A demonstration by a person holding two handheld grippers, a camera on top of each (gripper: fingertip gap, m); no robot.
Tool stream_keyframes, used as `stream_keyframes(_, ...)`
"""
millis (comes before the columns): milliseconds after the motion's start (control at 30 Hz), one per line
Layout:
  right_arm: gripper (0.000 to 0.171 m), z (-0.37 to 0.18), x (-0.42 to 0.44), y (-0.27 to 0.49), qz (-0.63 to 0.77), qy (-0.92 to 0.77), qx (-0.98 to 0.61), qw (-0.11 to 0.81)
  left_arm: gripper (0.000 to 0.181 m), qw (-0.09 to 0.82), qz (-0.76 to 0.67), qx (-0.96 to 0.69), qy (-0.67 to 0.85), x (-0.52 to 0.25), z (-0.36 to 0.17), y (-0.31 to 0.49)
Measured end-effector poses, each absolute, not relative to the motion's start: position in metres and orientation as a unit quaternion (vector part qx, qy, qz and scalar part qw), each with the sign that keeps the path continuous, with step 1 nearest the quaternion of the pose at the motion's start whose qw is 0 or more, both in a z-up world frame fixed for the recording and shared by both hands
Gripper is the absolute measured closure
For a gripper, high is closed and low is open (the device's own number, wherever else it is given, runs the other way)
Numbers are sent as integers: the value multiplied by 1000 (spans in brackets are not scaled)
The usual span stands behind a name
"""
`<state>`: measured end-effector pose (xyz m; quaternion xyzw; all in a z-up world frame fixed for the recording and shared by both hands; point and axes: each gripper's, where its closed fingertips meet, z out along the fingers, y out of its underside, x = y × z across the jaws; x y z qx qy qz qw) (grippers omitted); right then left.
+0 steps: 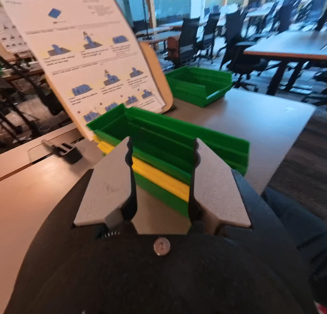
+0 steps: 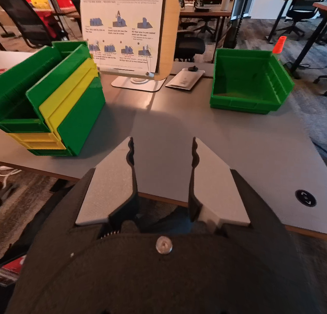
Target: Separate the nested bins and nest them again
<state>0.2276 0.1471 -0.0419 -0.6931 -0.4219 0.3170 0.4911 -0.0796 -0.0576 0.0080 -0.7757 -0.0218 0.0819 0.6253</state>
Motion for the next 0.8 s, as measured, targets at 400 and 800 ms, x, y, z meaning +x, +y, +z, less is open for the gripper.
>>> stream_keyframes(400,105,-63,160,125,353,-482,-672,437,156,541,101,-834,-21,-103,-45,-89)
stream_keyframes(800,97,-69,118,107,379,-520,-650,404,181,510,25,-859,38,-34,-88,-59)
